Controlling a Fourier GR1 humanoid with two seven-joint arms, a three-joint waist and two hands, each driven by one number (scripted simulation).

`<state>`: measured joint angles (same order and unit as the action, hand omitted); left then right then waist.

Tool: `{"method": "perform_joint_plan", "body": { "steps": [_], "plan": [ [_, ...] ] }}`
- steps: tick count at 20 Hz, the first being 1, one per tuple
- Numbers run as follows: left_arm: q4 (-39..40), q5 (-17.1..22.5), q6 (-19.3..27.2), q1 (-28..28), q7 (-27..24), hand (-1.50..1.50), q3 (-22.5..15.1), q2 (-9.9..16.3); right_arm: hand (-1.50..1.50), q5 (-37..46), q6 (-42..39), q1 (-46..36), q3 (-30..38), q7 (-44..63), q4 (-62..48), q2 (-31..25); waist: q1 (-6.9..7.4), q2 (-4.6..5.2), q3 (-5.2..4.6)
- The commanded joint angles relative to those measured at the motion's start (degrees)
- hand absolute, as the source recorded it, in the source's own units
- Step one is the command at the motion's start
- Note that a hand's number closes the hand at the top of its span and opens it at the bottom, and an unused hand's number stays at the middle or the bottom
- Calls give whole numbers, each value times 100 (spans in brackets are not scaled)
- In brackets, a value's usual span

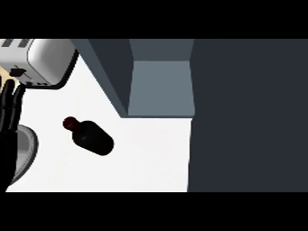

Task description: Pick up the wine, place it into the cabinet and close the cabinet

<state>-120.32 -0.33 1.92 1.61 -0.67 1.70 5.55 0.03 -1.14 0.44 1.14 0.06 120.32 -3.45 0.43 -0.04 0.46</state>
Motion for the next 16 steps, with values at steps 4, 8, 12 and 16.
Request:
{"method": "perform_joint_plan", "body": {
  "steps": [4, 8, 12, 16],
  "plan": [
    [1208, -1339, 1248, -1481, 632, -150, -506, -536, -150, -15, -58, 312, -78, 242, 640, -44, -205, 12, -42],
    [1582, -512, 1948, -1757, 1506, -150, -715, -548, -150, -528, -949, 661, -1281, 501, 613, -26, -300, 16, -41],
    [1881, -1006, 3248, -2539, 2169, -150, -1533, -552, -150, -835, -1128, 1310, -1303, 838, 1481, -290, -268, -17, -38],
    [1587, -1388, 3938, -2993, 3173, -150, -2185, -555, -150, -909, -883, 1268, -1377, 1675, 2264, -328, -141, -16, -43]
  ]
}}
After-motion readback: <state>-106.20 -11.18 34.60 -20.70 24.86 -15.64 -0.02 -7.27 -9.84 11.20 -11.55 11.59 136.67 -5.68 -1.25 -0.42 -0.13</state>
